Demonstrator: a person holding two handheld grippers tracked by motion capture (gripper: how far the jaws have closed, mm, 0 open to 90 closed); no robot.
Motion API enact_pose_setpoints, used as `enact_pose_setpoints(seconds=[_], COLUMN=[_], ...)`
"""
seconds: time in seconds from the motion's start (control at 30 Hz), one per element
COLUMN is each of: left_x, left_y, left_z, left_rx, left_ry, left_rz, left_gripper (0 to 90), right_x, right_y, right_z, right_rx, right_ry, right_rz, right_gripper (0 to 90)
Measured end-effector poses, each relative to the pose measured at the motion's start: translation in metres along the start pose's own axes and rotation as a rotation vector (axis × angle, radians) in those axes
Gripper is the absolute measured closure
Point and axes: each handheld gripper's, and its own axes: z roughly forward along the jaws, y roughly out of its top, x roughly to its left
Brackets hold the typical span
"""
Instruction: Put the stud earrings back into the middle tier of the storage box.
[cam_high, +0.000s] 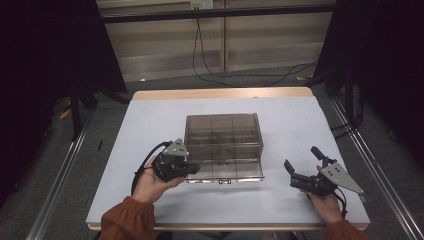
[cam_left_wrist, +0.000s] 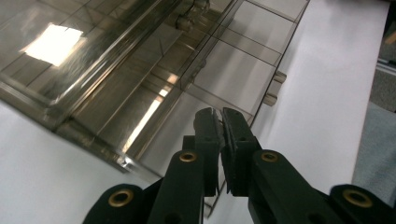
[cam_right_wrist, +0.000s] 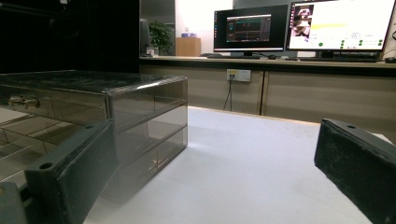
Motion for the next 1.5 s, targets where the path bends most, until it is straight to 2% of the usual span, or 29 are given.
enact_pose_setpoints(seconds=[0.1, 0.13, 0.3, 0.4, 0.47, 0.57, 0.7, 0.77, 1.23, 1.27, 1.33, 1.4, 1.47, 1.5], left_x=[0.000, -0.001, -0.002, -0.002, -0.003, -0.003, -0.002, -0.001, -0.003, -0.002, -0.002, -0.001, -0.002, -0.001], left_y=[0.006, 0.011, 0.023, 0.028, 0.032, 0.036, 0.040, 0.045, 0.060, 0.060, 0.061, 0.062, 0.064, 0.065], left_z=[0.004, 0.007, 0.017, 0.025, 0.031, 0.037, 0.042, 0.047, 0.068, 0.070, 0.072, 0.074, 0.077, 0.078], left_rx=[0.005, 0.021, 0.048, 0.080, 0.120, 0.138, 0.165, 0.198, 0.321, 0.337, 0.343, 0.377, 0.387, 0.396], left_ry=[-0.010, -0.013, -0.034, -0.044, -0.034, -0.045, -0.045, -0.044, -0.048, -0.052, -0.050, -0.055, -0.049, -0.051], left_rz=[0.000, 0.021, 0.033, 0.053, 0.073, 0.073, 0.083, 0.098, 0.140, 0.154, 0.146, 0.177, 0.167, 0.182], left_gripper=[86.3, 86.3, 86.3, 86.2, 86.3, 86.2, 86.2, 86.3, 86.2, 86.2, 86.2, 86.2, 86.1, 86.1], right_x=[0.000, 0.000, 0.000, 0.000, 0.000, 0.000, 0.000, 0.000, 0.000, 0.000, 0.000, 0.000, 0.000, 0.000], right_y=[0.000, 0.000, 0.000, 0.000, 0.000, 0.000, 0.000, 0.000, 0.000, 0.000, 0.000, 0.000, 0.000, 0.000], right_z=[0.000, 0.000, 0.000, 0.000, 0.000, 0.000, 0.000, 0.000, 0.000, 0.000, 0.000, 0.000, 0.000, 0.000], right_rx=[0.000, 0.000, 0.000, -0.001, 0.000, 0.000, 0.000, 0.000, 0.000, 0.000, -0.001, 0.000, 0.000, 0.000], right_ry=[0.001, 0.002, 0.002, 0.002, 0.001, 0.002, 0.000, 0.000, 0.001, 0.001, 0.002, 0.001, 0.001, 0.001], right_rz=[0.001, 0.000, 0.000, 0.000, 0.001, 0.000, 0.000, 0.000, 0.002, 0.002, 0.001, 0.000, 0.002, 0.001], right_gripper=[0.0, 0.0, 0.0, 0.0, 0.0, 0.0, 0.0, 0.0, 0.0, 0.0, 0.0, 0.0, 0.0, 0.0])
